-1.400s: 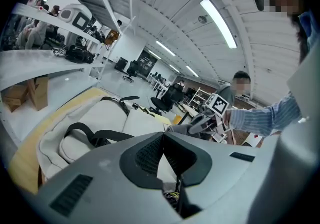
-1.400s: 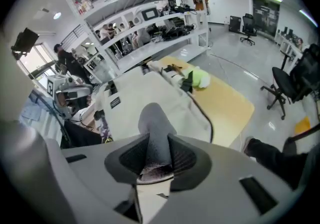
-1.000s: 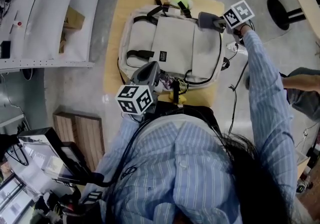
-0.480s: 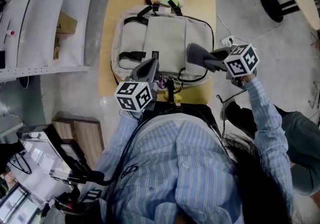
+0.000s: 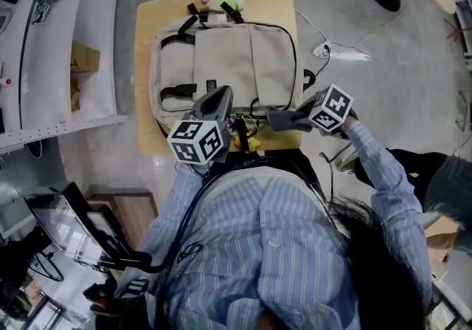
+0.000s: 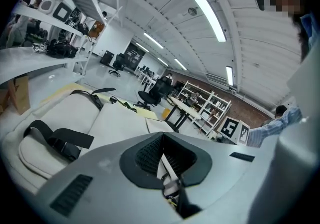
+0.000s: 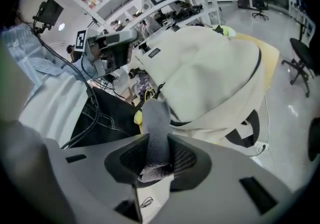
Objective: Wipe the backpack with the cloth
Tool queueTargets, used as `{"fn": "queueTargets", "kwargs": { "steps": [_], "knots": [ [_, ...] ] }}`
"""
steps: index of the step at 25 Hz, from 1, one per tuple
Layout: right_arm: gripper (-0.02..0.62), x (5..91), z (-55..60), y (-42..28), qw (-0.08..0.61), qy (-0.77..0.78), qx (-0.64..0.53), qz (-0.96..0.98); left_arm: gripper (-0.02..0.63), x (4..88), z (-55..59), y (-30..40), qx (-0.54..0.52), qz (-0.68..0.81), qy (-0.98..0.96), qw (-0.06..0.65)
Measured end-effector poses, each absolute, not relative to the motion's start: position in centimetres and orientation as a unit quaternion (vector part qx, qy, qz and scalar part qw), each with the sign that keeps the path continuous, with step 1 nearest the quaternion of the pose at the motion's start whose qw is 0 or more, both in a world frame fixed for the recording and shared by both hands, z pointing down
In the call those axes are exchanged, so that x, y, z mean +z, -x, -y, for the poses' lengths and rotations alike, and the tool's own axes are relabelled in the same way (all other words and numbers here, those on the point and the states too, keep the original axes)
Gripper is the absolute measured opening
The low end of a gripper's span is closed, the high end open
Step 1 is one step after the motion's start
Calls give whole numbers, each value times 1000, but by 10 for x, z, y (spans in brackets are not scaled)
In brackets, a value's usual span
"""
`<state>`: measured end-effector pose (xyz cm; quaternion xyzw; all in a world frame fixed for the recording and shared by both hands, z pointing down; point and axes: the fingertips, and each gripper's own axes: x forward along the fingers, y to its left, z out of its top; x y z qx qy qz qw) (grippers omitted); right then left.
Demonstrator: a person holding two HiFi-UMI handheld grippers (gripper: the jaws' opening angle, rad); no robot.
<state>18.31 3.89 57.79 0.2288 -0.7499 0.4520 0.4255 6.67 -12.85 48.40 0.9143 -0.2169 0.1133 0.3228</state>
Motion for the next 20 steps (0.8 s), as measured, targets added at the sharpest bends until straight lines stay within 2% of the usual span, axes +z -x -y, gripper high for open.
{"fn": "queueTargets", "kwargs": {
  "steps": [20],
  "knots": [
    [106, 536, 140, -332, 410, -322, 389, 760, 5, 488, 115, -61, 103, 290, -891, 334]
  ]
}}
